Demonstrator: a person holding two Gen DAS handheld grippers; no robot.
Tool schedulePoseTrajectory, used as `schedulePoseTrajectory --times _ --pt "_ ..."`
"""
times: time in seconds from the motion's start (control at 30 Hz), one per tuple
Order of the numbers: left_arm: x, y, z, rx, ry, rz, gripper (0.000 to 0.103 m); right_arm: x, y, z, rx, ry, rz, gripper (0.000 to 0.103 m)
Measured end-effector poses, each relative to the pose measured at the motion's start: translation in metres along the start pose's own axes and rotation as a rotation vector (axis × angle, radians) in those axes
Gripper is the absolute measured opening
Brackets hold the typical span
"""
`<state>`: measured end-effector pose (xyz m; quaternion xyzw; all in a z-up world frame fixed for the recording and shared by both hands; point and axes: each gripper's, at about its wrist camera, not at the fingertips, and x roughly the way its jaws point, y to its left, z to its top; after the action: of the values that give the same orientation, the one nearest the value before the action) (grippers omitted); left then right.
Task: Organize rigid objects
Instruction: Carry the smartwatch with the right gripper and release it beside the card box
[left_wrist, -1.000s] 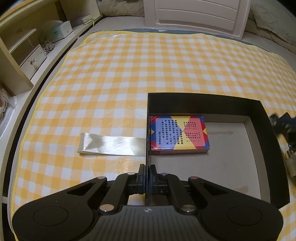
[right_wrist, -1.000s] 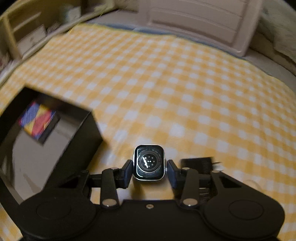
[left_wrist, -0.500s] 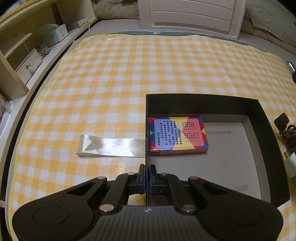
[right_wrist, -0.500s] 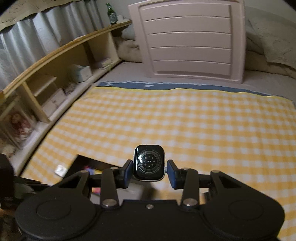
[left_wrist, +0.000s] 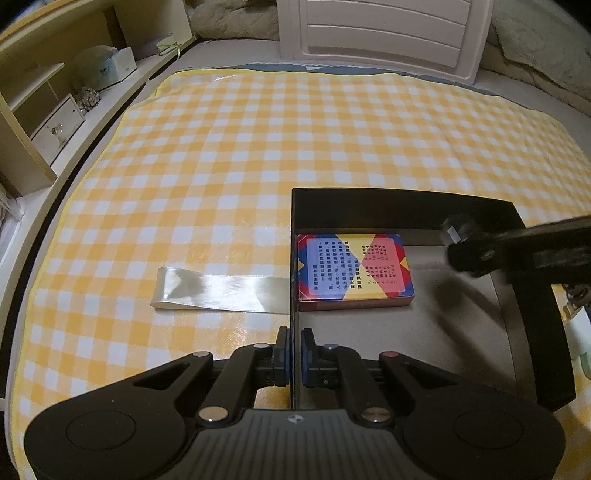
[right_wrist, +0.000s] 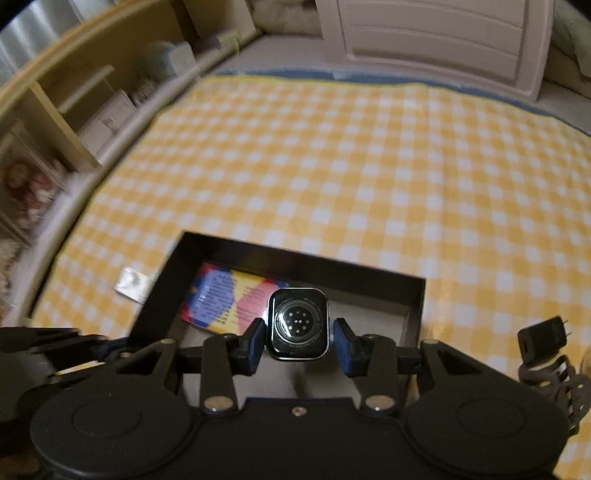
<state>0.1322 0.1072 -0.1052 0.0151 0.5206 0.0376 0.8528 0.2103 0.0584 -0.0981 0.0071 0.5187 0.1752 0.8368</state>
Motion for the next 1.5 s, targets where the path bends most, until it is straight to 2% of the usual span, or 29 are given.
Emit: schedulePoseTrajectory --times 0.3,0.4,0.5,0.57,0.83,1.17,1.27,1.37,1.5 --pt "0.007 0.006 0.004 0.040 0.000 -0.005 0.004 0.040 0.011 0.005 0.054 0.014 -0.090 0.041" --pt "0.010 0.006 0.004 0.045 0.002 -0.014 0.004 0.045 0.008 0.005 0.099 0.016 -0.044 0.043" --pt "0.014 0.006 0.004 0.049 0.007 -0.015 0.005 0.049 0.002 0.004 0.132 0.017 -0.020 0.050" --pt "0.016 0.005 0.004 0.051 0.008 -0.014 0.004 0.047 -0.003 0.004 0.136 0.015 -0.014 0.050" --pt "0.018 0.005 0.005 0.050 0.010 -0.013 0.004 0.012 -0.022 0.007 0.113 -0.008 0.012 0.051" --pt "0.027 0.004 0.010 0.028 0.027 -0.004 0.004 -0.037 -0.033 0.004 0.094 -0.062 0.028 0.061" --pt "0.028 0.004 0.012 0.023 0.031 0.000 0.004 -0.045 -0.037 0.001 0.092 -0.078 0.040 0.069" --pt "0.030 0.004 0.014 0.017 0.033 0.002 0.004 -0.057 -0.043 -0.002 0.074 -0.103 0.056 0.082" --pt "0.031 0.003 0.014 0.015 0.035 0.012 0.004 -0.072 -0.047 -0.006 0.045 -0.134 0.063 0.088"
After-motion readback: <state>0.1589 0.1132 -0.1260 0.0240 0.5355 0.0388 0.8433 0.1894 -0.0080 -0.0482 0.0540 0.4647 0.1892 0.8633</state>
